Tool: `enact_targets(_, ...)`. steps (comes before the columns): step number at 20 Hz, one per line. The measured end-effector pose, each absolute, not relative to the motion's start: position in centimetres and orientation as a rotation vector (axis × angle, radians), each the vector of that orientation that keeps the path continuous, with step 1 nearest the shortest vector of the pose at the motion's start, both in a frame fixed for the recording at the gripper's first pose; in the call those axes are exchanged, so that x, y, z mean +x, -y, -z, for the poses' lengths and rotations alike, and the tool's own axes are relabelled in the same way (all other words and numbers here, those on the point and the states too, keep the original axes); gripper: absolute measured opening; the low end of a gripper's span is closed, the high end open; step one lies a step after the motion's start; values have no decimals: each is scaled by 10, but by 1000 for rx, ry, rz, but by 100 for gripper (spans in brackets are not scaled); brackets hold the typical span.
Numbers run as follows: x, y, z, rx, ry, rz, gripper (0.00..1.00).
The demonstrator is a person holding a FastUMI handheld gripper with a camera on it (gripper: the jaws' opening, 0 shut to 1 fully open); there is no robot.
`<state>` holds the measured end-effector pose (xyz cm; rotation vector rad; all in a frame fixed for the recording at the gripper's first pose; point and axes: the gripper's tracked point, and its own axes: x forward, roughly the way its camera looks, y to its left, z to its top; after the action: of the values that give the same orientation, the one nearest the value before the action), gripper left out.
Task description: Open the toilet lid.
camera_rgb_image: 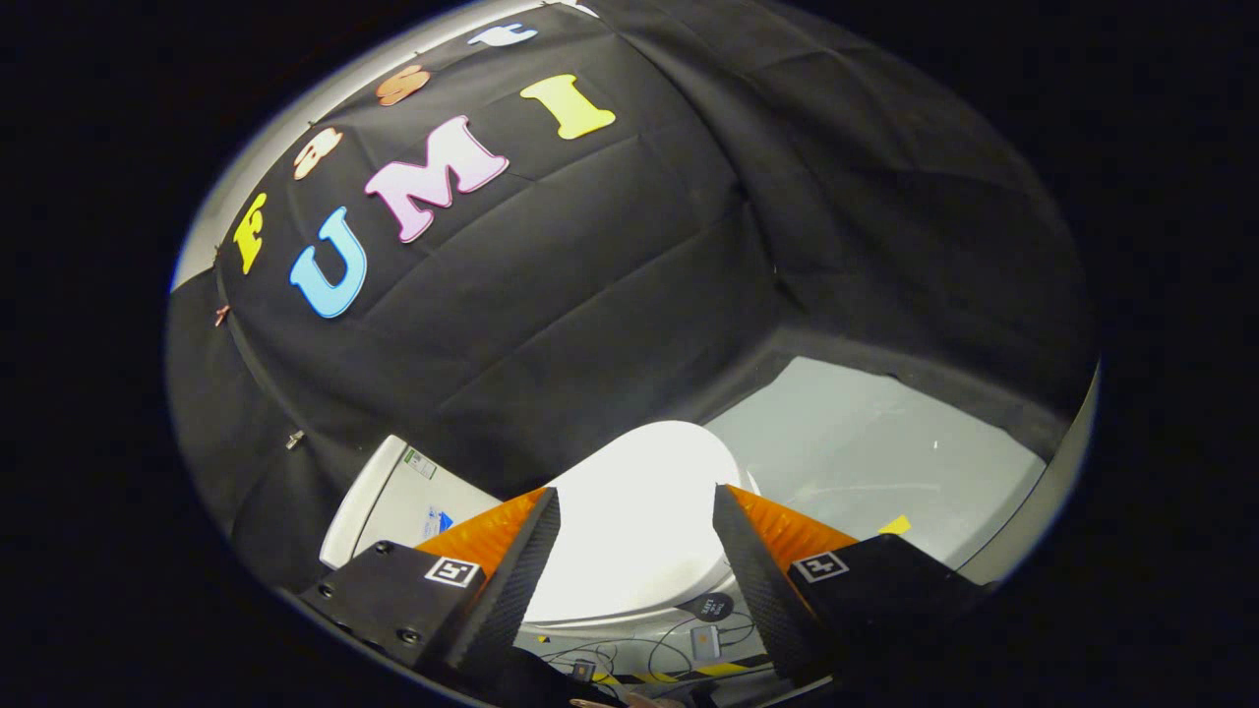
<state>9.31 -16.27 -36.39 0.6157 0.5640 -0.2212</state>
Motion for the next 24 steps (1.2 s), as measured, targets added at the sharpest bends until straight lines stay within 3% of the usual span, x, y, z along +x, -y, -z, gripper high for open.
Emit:
enact_targets(13,61,176,517,925,-732,319,97)
enact_targets(14,57,172,528,954,-742,321,88)
enact_targets(15,53,167,538,990,-754,322,89)
enact_targets(16,49,164,547,1033,-765,325,80)
enact_targets(19,41,149,565,1127,-783,307,77)
enact_targets(22,43,132,582,1190,-808,275,60)
enact_targets(24,45,121,588,1205,-812,258,60)
